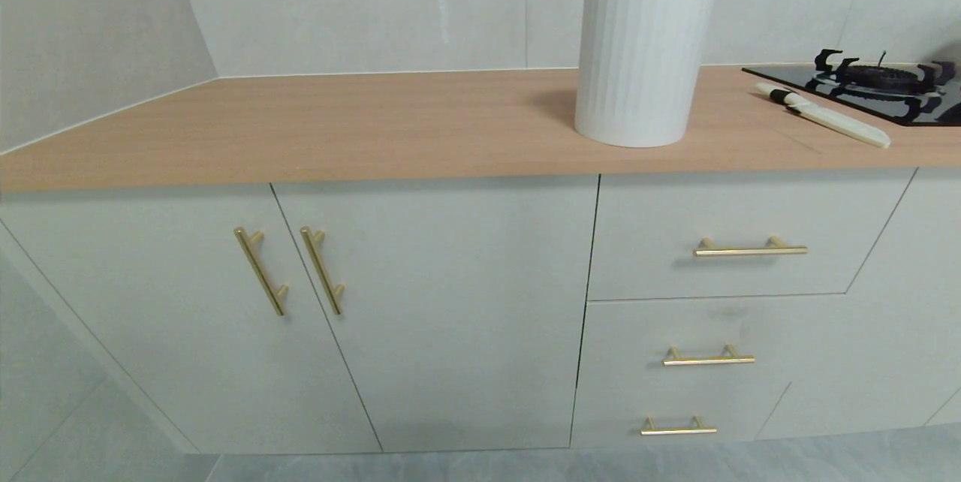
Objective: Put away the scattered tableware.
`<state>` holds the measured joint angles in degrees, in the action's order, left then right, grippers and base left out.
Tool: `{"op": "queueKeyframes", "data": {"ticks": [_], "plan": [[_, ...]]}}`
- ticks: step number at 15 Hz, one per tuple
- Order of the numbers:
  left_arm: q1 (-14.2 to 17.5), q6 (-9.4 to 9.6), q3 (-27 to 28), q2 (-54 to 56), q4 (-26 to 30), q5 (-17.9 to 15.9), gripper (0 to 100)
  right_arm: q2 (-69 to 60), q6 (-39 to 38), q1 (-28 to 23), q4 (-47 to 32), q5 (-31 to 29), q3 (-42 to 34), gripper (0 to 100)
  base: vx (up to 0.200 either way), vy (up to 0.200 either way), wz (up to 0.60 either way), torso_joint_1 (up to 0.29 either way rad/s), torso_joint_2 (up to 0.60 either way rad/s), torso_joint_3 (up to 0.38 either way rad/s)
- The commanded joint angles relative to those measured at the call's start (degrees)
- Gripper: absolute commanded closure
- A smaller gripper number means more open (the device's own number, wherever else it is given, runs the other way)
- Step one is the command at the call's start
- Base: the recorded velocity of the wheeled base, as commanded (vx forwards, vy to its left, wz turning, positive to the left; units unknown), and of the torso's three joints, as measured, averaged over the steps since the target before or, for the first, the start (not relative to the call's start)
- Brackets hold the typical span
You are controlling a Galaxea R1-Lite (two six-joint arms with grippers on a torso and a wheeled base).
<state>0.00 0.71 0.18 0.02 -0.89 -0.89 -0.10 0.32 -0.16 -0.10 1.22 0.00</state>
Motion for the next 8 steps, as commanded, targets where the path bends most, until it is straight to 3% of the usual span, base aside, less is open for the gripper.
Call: {"op": "queueKeyframes", "data": {"ticks": [1, 4, 8], "plan": [[0.00, 0.00, -0.01, -0.02, 0.01, 0.01, 0, 0.10, 0.03, -0.02, 0.01, 0.01, 0.00, 0, 0.000, 0.000, 0.00, 0.000, 0.00, 0.000], [0.00, -0.09, -0.01, -0.02, 0.01, 0.10, 0, 0.10, 0.03, -0.02, 0.01, 0.01, 0.00, 0, 0.000, 0.000, 0.00, 0.000, 0.00, 0.000], [0.00, -0.27, -0.01, -0.02, 0.01, 0.10, 0, 0.10, 0.03, -0.02, 0.01, 0.01, 0.00, 0, 0.000, -0.200, 0.00, 0.001, 0.00, 0.001]]}}
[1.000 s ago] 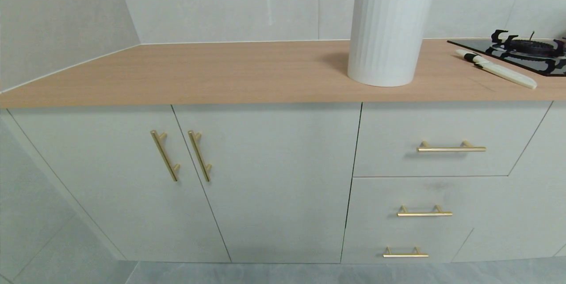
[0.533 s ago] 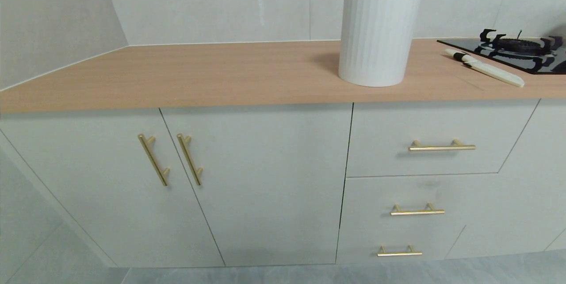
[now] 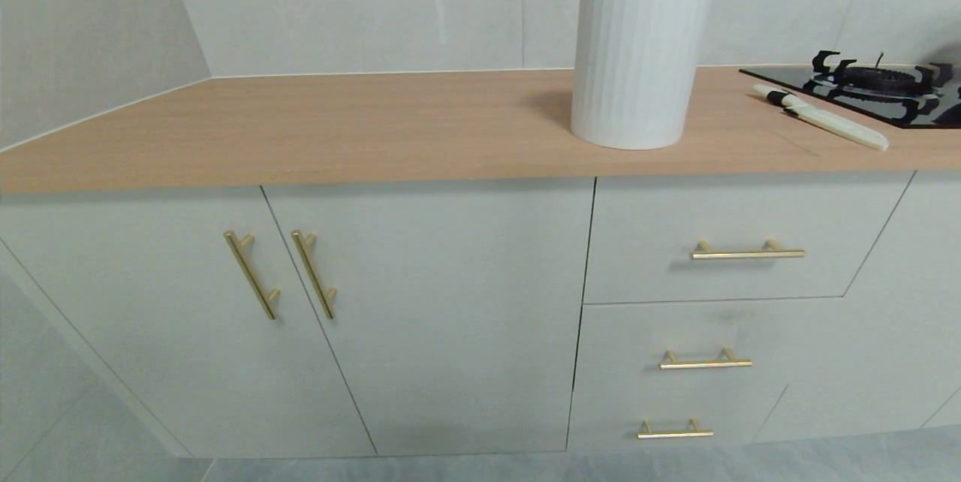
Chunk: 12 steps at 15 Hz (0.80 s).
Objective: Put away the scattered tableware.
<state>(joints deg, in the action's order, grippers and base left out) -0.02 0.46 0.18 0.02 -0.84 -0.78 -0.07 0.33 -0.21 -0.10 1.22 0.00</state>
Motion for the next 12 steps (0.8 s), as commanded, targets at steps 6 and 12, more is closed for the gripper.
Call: {"op": "queueKeyframes", "data": {"ticks": [6, 12], "plan": [[0.02, -0.02, -0.01, -0.02, -0.04, -0.01, 0, 0.07, 0.02, 0.03, 0.01, 0.01, 0.00, 0, 0.000, -0.167, 0.00, 0.004, 0.00, 0.001], [0.02, -0.38, -0.01, -0.02, -0.04, 0.08, 0, 0.07, -0.07, 0.03, 0.01, 0.01, 0.00, 0, 0.033, 0.000, 0.00, 0.000, 0.00, 0.000]]}}
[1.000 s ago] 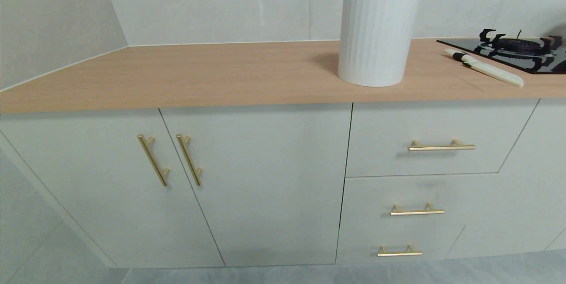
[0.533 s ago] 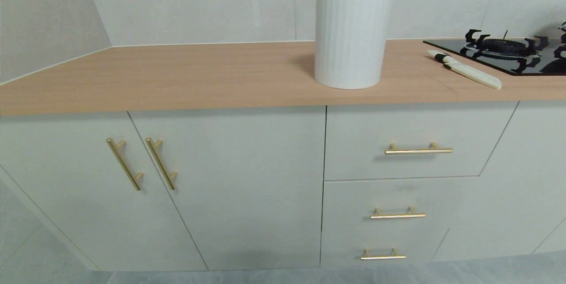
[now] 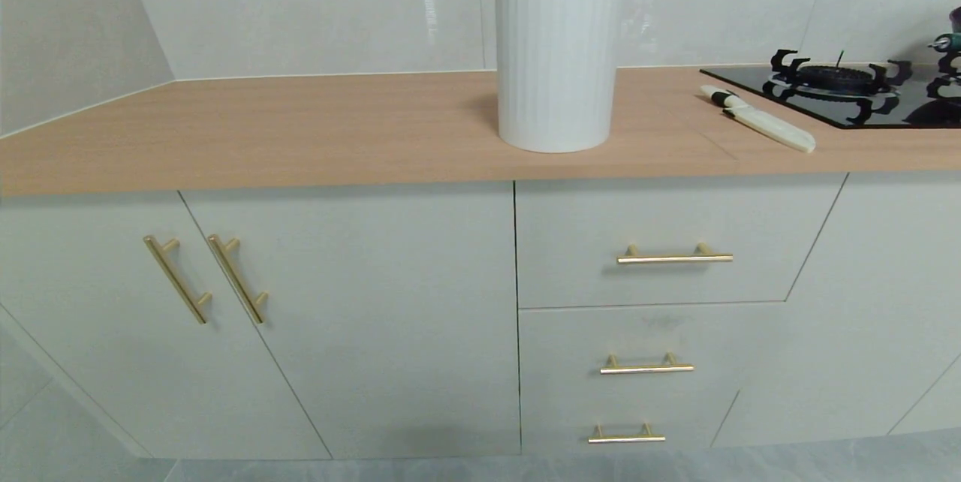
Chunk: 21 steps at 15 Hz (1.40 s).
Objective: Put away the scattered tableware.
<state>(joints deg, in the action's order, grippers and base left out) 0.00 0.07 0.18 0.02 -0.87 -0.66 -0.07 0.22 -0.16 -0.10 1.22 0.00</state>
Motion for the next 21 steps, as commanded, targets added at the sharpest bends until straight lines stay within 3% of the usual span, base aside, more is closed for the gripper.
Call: {"op": "queueKeyframes", "data": {"ticks": [1, 8, 21], "plan": [[0.00, 0.01, -0.01, -0.02, -0.01, 0.04, 0, 0.07, 0.04, -0.02, 0.01, 0.01, 0.00, 0, 0.200, 0.000, 0.00, 0.007, 0.01, 0.007], [0.00, 0.01, -0.01, -0.02, -0.01, 0.04, 0, 0.07, 0.04, -0.02, 0.01, 0.01, 0.00, 0, 0.200, 0.000, 0.00, 0.000, 0.00, 0.003], [0.00, -0.07, -0.01, -0.02, -0.01, 0.22, 0, 0.07, 0.04, -0.02, 0.01, -0.08, 0.00, 0, 0.000, 0.000, 0.00, 0.000, 0.00, 0.000]]}}
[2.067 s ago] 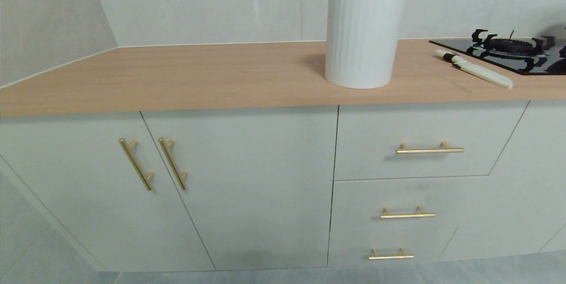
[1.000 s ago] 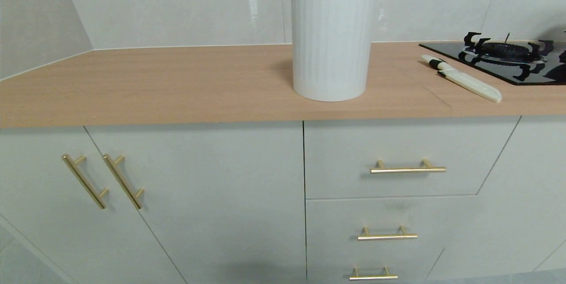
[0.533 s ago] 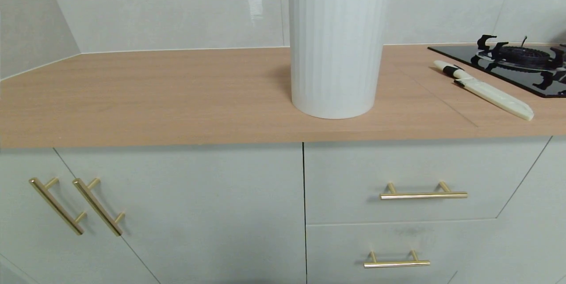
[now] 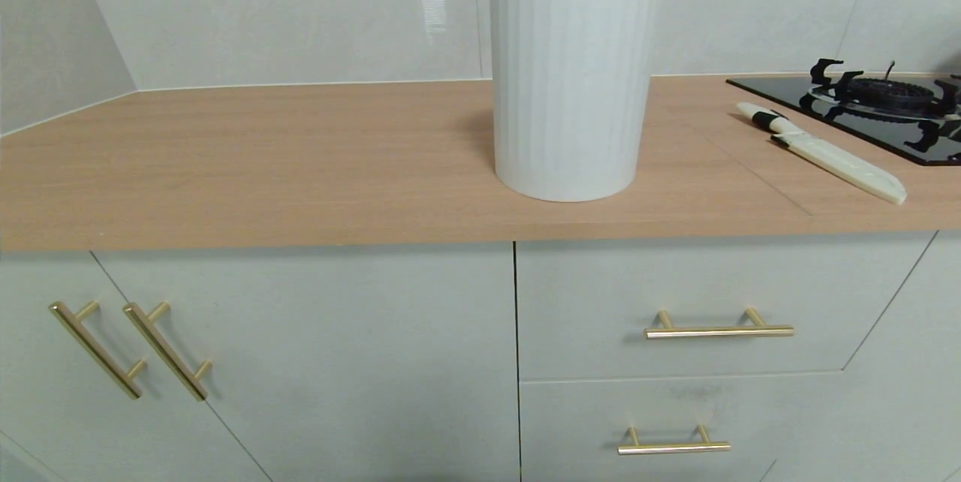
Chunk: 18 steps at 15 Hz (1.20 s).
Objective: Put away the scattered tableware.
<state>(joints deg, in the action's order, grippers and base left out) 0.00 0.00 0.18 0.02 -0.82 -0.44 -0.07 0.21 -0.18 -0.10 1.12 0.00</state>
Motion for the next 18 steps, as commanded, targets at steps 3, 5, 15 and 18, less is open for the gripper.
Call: {"op": "queueKeyframes", "data": {"ticks": [3, 5, 15, 18], "plan": [[0.00, 0.00, -0.01, -0.02, -0.06, 0.00, 0, 0.07, -0.03, 0.01, 0.01, 0.02, 0.00, 0, 0.000, 0.000, 0.00, 0.014, -0.18, -0.198], [0.00, 0.00, -0.01, -0.02, -0.06, 0.00, 0, 0.07, -0.03, 0.01, 0.01, 0.02, 0.00, 0, 0.000, 0.000, 0.00, 0.044, -0.25, -0.342], [0.00, 0.00, -0.01, -0.02, -0.06, 0.00, 0, 0.07, 0.06, 0.01, 0.01, 0.02, 0.00, 0, 0.000, 0.000, 0.00, 0.123, -0.49, -0.333], [0.00, 0.00, -0.01, -0.02, -0.06, 0.00, 0, 0.07, 0.06, 0.01, 0.01, 0.02, 0.00, 0, 0.000, 0.000, 0.00, 0.178, -0.47, -0.305]]}}
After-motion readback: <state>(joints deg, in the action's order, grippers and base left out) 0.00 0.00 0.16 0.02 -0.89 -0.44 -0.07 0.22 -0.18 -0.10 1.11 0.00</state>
